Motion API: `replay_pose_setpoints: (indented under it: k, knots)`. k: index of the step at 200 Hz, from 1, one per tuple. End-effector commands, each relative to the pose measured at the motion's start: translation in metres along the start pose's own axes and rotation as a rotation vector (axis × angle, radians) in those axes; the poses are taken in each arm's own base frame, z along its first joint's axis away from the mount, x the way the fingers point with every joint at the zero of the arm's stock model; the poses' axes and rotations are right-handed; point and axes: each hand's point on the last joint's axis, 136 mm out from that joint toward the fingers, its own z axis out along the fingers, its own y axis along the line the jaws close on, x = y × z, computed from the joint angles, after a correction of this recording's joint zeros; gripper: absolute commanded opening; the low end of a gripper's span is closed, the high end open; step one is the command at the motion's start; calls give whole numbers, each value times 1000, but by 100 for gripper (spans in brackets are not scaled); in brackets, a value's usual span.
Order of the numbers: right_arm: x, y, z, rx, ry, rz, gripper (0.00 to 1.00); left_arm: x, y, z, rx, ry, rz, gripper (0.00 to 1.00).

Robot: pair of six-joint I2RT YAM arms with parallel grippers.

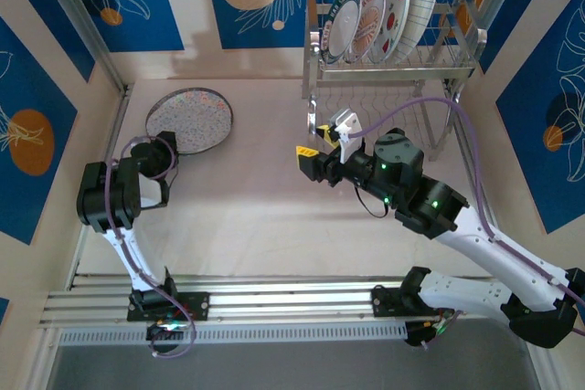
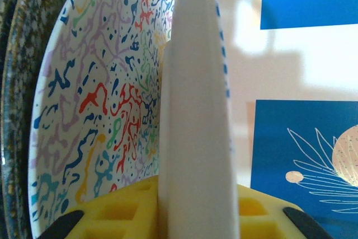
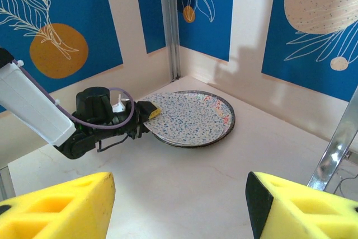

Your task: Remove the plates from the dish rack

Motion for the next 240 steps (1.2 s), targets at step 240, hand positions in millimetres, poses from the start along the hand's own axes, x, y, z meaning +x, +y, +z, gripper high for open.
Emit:
replay_pose_setpoints:
  k: [240]
  knots:
    - [-11,-11,-3,58,-14,27,65,-6,6,1,-347,112,20,59]
